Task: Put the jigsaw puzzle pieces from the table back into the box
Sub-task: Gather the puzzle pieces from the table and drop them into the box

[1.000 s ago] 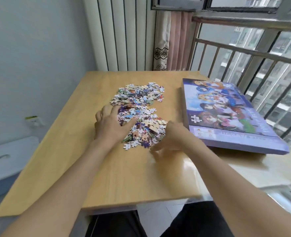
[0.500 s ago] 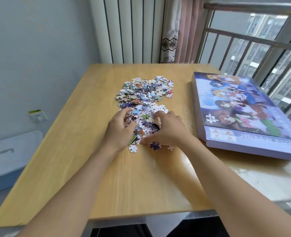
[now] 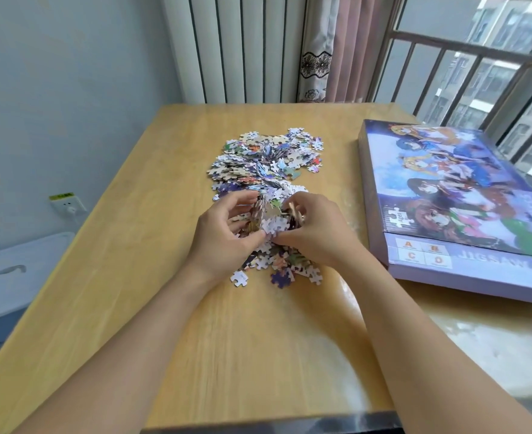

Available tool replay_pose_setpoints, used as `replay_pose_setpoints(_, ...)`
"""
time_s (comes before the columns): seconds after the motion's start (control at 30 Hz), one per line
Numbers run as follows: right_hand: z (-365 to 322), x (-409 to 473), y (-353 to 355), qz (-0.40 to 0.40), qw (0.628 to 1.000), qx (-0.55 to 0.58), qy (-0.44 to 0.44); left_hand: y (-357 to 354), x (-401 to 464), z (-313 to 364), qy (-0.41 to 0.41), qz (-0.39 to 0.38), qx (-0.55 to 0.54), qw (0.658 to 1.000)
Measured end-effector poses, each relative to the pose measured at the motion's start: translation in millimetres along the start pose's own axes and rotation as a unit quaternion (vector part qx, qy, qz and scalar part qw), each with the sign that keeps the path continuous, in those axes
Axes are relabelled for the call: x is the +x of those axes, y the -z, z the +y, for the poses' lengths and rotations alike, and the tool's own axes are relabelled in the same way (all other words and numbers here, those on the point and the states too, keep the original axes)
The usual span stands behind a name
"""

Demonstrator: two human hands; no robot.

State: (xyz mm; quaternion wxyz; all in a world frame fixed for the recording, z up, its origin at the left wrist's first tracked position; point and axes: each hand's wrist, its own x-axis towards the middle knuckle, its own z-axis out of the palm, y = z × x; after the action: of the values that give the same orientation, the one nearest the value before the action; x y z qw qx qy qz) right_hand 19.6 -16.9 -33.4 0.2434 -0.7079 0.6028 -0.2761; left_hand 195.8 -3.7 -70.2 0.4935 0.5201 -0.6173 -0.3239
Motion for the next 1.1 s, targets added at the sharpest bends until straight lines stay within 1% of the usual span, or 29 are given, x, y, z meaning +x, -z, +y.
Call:
replay_pose_setpoints(0.1,5.5,1.5,2.9,-0.009,0.999,0.031,-0.007,-2.6,3.6,1.2,-0.004,0.009,0.006,1.000)
replay_pose_setpoints(0.23,11.0,4.2,4.7,-0.021,0.995,0.091,-0.039,-4.1,4.6,2.3,-0.007,0.015,0.001,1.000)
replay_pose_setpoints(0.33,11.2,5.6,7.2,-0.020,0.986,0.153,-0.061,-3.5,5.2,1.5,-0.007,0.018,-0.003,1.000)
replay_pose_setpoints(0.47,12.6,5.3,9.6,-0.040,0.970,0.226,-0.079,-3.7,5.1,2.7,-0.013,0.023,0.014,1.000)
replay_pose_setpoints(0.53,12.6,5.3,9.0,-0.050,0.950,0.293,-0.094,-3.5,4.2,3.7,-0.021,0.023,0.029,0.999)
replay_pose_setpoints(0.57,12.6,5.3,9.9,-0.057,0.933,0.338,-0.105,-3.3,3.7,4.1,-0.025,0.022,0.037,0.999)
replay_pose_setpoints(0.67,10.6,3.8,15.2,-0.081,0.863,0.482,-0.131,-2.9,2.8,3.6,-0.038,0.018,0.047,0.998)
replay_pose_setpoints(0.7,9.8,2.9,16.9,-0.087,0.839,0.519,-0.137,-2.8,2.3,4.7,-0.044,0.015,0.049,0.998)
replay_pose_setpoints(0.77,11.4,3.4,16.8,-0.089,0.807,0.565,-0.149,-2.8,1.1,8.5,-0.074,0.010,0.069,0.995)
replay_pose_setpoints(0.8,10.8,3.1,16.4,-0.088,0.800,0.573,-0.153,-3.2,0.1,10.3,-0.094,0.010,0.083,0.992)
replay_pose_setpoints(0.87,10.1,3.1,12.6,-0.094,0.802,0.567,-0.165,-5.1,-1.9,12.6,-0.115,0.010,0.098,0.989)
replay_pose_setpoints(0.97,4.4,2.3,6.6,-0.085,0.793,0.577,-0.173,-10.4,-2.9,11.2,-0.119,0.006,0.084,0.989)
replay_pose_setpoints(1.03,0.2,1.2,4.2,-0.069,0.785,0.591,-0.173,-12.9,-2.7,10.8,-0.118,0.016,0.071,0.990)
replay_pose_setpoints(1.1,-3.7,-0.7,4.2,-0.069,0.773,0.607,-0.169,-14.1,-2.4,11.3,-0.109,0.026,0.061,0.992)
